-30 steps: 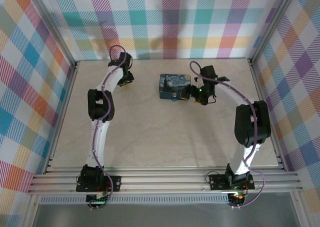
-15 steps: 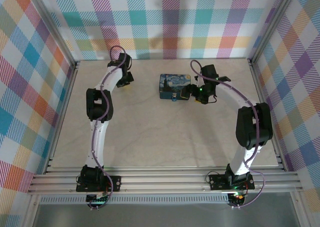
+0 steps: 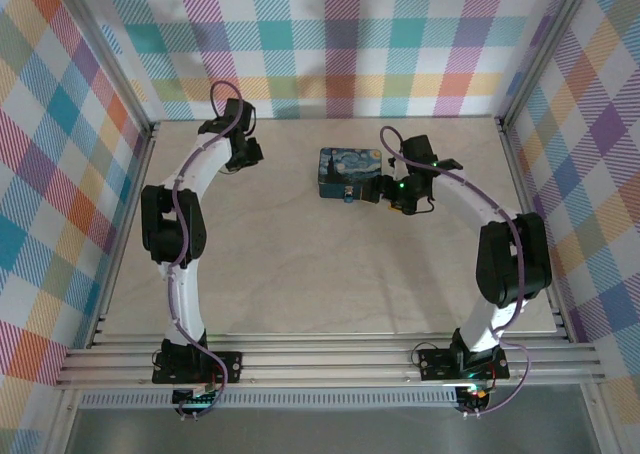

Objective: Unlock a padlock with a key

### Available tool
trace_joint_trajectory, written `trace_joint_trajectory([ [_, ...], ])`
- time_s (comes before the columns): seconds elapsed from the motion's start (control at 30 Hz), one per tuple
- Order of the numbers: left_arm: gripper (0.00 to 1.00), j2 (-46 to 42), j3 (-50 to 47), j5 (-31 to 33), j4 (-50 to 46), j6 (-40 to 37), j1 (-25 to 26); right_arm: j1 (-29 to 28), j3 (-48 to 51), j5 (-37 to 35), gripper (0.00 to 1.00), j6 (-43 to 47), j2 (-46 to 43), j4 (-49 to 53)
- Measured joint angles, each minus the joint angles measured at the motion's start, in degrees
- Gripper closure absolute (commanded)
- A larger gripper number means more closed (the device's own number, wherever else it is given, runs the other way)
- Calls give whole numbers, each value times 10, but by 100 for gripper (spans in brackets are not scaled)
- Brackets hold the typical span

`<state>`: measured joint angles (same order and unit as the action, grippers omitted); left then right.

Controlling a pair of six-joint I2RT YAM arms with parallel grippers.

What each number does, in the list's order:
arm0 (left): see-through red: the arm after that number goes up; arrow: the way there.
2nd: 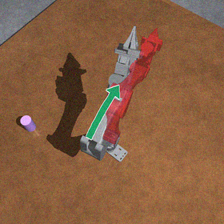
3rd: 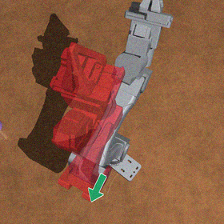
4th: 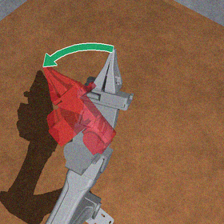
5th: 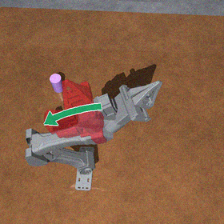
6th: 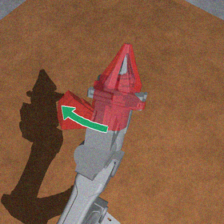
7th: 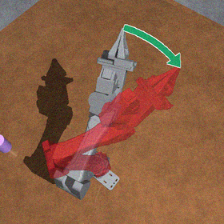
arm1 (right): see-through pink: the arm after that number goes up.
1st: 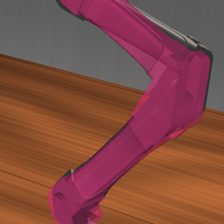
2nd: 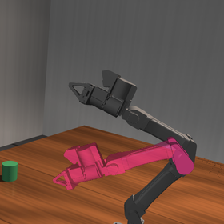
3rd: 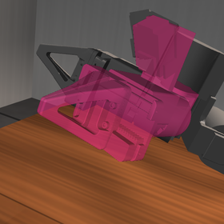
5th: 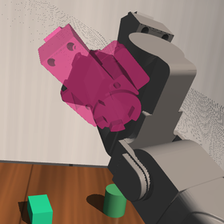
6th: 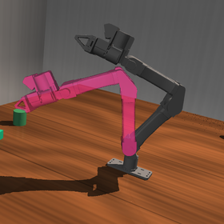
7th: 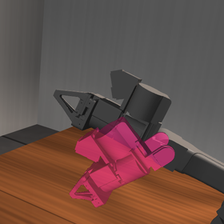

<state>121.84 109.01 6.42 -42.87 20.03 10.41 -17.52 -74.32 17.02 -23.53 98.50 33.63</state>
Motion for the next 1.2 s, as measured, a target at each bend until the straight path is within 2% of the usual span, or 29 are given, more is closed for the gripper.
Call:
trace_joint_trajectory([
  [0.1,72,32,56,4,-21,14,0,-5,3,0,18,0,-12,-1],
  [0.2,70,104,167,7,-44,28,0,-7,17,-1,18,0,-30,-2],
  [0.3,61,177,266,18,-67,47,0,-7,31,-5,18,0,-45,-2],
  [0.4,50,220,297,40,-81,72,0,-7,38,-10,18,0,-48,-2],
  [0.5,48,241,297,62,-89,97,-1,-7,47,-18,19,0,-48,-2],
  [1.07,59,297,334,43,-65,134,-16,-7,53,-31,19,0,-46,-16],
  [1.13,61,304,334,38,-66,134,-16,-7,53,-31,19,0,-45,-16],
  [1.2,70,306,334,39,-67,135,-17,-7,53,-31,19,0,-45,-16],
])
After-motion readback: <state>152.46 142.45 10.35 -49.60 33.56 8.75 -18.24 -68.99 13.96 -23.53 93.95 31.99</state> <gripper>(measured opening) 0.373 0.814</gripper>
